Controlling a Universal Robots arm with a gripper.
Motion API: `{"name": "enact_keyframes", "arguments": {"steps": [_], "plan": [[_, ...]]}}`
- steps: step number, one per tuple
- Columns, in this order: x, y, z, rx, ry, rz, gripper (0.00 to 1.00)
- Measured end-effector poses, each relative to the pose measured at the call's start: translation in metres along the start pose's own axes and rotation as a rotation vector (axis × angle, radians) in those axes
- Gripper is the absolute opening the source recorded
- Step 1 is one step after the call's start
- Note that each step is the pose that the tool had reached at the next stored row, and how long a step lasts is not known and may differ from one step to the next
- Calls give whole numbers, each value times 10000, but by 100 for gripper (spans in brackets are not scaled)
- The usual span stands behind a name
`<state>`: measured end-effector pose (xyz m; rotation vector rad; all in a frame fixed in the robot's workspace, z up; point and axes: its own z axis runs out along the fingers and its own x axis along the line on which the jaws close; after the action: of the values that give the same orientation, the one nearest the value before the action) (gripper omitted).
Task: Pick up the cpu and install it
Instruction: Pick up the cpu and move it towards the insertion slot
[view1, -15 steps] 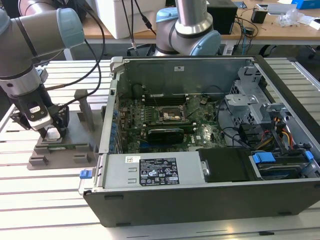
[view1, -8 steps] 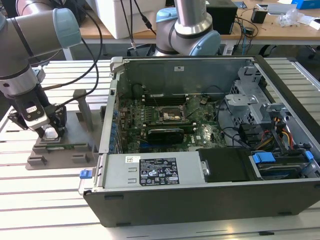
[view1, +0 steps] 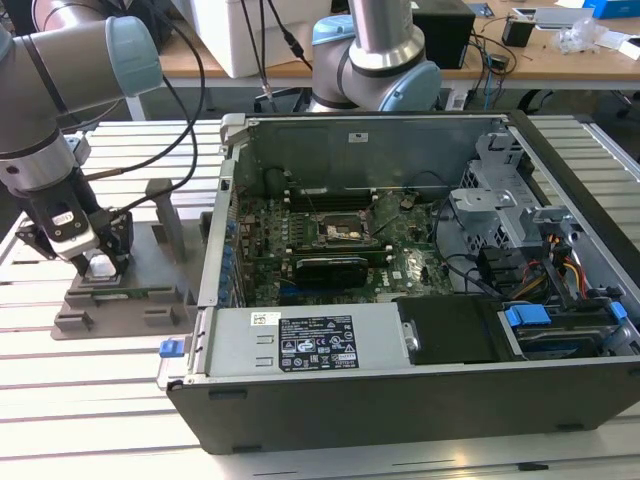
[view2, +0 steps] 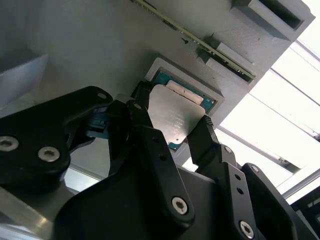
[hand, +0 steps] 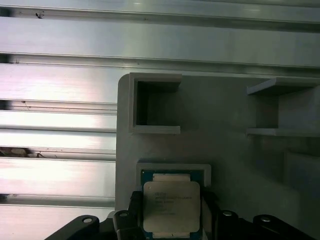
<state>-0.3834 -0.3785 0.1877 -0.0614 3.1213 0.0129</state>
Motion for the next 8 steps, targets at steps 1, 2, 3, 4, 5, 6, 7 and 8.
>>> {"name": "enact_keyframes", "arguments": {"steps": [1,2,3,4,5,6,7,8], "plan": [[0,1,0,-1,0,0,55],[0,1,0,-1,0,0,55],[0,1,0,0,0,1,55],[0,1,0,0,0,1,55],[0,2,0,0,0,0,55],[0,2,0,0,0,1,55],[0,2,0,0,0,0,55],[-1,2,-6,3,1,0,55]]}}
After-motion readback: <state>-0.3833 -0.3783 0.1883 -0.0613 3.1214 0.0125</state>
